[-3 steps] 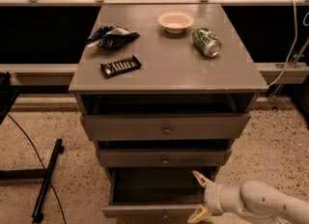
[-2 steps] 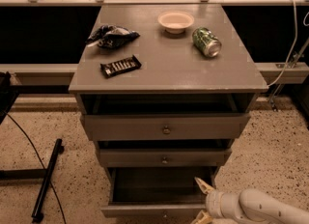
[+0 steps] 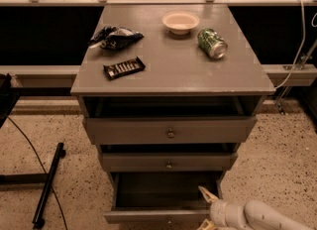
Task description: Close bottom drawer
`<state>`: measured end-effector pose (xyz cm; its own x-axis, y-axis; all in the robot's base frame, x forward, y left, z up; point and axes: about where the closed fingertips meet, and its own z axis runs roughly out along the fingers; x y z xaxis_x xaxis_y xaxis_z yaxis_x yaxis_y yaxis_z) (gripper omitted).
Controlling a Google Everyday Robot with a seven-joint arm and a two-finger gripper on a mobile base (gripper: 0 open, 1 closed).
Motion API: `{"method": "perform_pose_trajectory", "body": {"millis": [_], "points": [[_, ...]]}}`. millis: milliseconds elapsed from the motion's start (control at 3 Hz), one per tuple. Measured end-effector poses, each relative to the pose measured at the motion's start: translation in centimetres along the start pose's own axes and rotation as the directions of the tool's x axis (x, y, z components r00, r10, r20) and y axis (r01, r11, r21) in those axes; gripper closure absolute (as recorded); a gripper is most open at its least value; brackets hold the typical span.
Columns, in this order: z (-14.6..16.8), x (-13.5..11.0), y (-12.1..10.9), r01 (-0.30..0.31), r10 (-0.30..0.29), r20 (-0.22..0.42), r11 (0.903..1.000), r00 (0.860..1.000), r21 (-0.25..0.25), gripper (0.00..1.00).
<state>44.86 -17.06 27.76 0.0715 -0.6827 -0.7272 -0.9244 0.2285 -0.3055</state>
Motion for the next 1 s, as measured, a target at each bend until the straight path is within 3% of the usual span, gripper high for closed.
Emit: {"method": "perform_pose_trajectory", "body": {"millis": [333, 1000], "points": [[0.7, 1.4, 0.6, 0.008, -0.012, -0.057, 0.9982, 0.998, -0.059, 0.00], [2.6, 4.8, 3.4, 0.019, -0.026, -0.045, 0.9899, 0.999, -0.140, 0.42]]}}
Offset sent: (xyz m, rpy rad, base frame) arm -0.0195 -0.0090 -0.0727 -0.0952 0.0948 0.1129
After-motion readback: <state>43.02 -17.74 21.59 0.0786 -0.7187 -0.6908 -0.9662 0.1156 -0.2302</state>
